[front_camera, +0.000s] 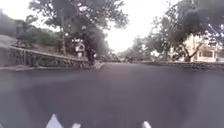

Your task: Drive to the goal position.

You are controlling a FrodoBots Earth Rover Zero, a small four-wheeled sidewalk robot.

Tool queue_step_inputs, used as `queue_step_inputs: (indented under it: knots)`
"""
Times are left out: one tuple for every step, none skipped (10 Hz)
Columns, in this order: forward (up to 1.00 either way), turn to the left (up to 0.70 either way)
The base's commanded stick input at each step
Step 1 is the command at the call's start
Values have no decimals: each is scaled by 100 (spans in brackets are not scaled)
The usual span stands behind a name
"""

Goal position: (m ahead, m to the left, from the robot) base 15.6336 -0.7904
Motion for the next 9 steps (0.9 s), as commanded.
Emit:
queue_step_inputs:
  knots:
    - [50,0]
    - [50,0]
    - [50,0]
    - [50,0]
    - [50,0]
    - [50,0]
    - [50,0]
    - [50,0]
    - [50,0]
